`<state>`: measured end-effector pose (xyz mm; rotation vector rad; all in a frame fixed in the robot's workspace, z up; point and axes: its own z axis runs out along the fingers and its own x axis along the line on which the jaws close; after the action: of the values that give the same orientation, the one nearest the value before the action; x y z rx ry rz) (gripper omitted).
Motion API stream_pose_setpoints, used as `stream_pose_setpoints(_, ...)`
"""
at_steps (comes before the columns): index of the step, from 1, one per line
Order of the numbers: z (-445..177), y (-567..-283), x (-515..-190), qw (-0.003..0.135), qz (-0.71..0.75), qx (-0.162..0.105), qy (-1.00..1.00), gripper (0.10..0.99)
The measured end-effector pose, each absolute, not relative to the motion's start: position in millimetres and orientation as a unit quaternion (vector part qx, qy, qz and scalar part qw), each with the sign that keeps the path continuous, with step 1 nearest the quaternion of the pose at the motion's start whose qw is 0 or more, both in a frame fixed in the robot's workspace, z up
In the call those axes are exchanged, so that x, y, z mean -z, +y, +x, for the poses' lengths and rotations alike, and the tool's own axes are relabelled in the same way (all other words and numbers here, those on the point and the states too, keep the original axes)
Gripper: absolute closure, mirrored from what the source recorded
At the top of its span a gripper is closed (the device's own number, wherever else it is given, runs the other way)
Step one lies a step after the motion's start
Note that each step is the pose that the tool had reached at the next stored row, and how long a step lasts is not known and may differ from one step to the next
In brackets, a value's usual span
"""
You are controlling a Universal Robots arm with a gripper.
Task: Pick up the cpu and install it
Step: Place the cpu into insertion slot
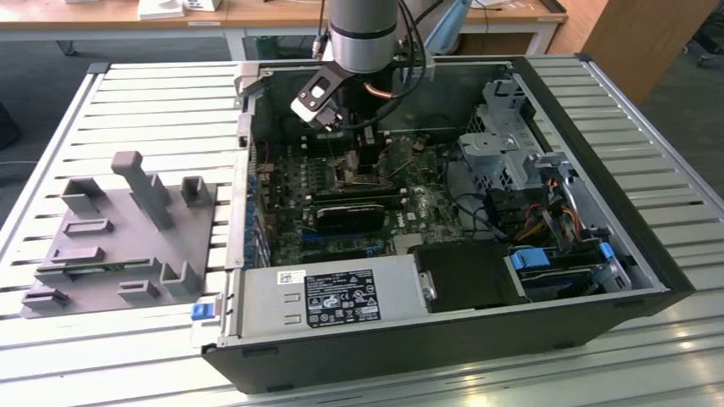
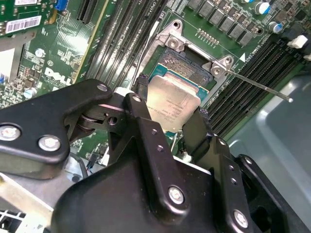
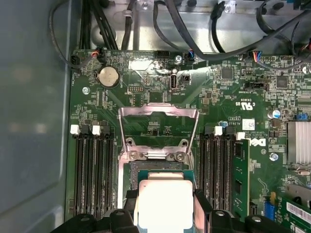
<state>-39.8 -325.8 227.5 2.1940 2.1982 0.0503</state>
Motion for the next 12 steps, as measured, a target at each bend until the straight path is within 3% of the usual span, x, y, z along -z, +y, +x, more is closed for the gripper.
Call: stream_pose_setpoints(12,-40,-325,-216,0.018,0.706,-0.016,0.708,0.549)
